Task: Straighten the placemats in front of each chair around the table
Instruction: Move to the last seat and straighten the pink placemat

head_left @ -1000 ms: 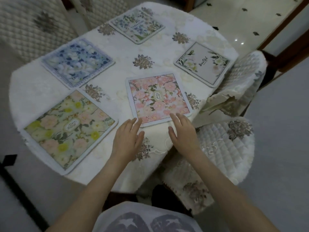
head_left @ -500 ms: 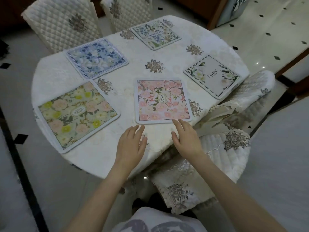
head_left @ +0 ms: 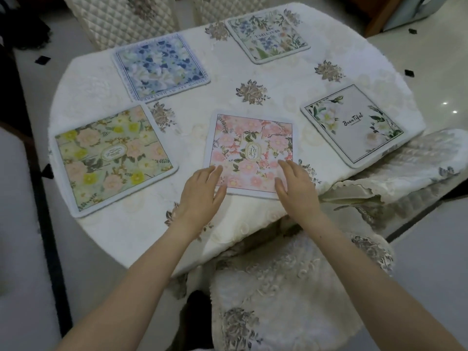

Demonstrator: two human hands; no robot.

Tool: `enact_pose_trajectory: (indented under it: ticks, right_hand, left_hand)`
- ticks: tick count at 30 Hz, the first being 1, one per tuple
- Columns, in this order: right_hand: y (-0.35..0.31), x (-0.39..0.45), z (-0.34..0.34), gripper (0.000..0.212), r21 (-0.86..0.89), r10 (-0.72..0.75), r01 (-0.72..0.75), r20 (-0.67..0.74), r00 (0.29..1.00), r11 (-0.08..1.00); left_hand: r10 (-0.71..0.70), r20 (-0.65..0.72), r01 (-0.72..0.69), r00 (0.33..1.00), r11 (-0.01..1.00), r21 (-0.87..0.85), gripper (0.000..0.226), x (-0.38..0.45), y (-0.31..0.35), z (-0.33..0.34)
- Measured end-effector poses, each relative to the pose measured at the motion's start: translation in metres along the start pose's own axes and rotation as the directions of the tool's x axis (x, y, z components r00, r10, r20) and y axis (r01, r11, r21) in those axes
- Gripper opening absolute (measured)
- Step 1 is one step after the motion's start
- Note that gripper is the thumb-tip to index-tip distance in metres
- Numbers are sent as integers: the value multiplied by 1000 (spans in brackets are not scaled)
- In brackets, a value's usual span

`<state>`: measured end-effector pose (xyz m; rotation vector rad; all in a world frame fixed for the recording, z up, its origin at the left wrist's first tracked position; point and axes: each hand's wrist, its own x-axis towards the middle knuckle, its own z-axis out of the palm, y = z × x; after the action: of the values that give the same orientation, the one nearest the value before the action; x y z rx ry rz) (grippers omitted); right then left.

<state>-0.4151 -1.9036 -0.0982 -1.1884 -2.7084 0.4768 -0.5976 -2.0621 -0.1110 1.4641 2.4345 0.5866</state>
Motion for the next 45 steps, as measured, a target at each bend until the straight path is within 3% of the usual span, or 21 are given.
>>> enact_pose_trajectory:
  ticks: [4, 11, 16, 22, 25, 27, 30, 41, 45]
  right_hand:
    - [27, 45, 12, 49, -7, 8, -8, 48, 999, 1000]
    - [55, 87, 43, 55, -90, 234, -221, 168, 958, 971]
    - [61, 90, 56, 57, -85, 249, -236, 198, 948, 968]
    - [72, 97, 51, 62, 93, 396, -413, 162, 904, 906]
    - [80, 103, 44, 42, 272, 465, -497, 174, 868, 824]
    - [82, 107, 40, 28, 330, 455, -489, 179, 872, 807]
    - [81, 116, 33, 28, 391, 433, -461, 163, 887, 797]
    - [79, 136, 18, 27, 418, 304, -359, 194, 933, 835]
    - [79, 134, 23, 23, 398, 257, -323, 212, 943, 859]
  left_hand:
    - [-148, 38, 148, 988, 989, -1, 51, 40, -3, 21]
    - [-387, 98, 388, 917, 922, 14, 62, 72, -10, 51]
    - [-487, 90, 489, 869, 872, -6, 66, 76, -5, 61]
    - [-611, 12, 608, 791, 786, -113, 52, 82, -7, 61]
    - [-673, 61, 659, 737, 696, -285, 37, 81, -12, 59]
    - [-684, 83, 659, 724, 653, -372, 26, 77, -12, 56]
    - [-670, 82, 633, 738, 645, -429, 13, 68, -5, 51]
    - [-741, 102, 648, 664, 502, -573, 17, 6, 23, 67]
    - [-746, 146, 688, 650, 496, -530, 18, -16, 26, 82]
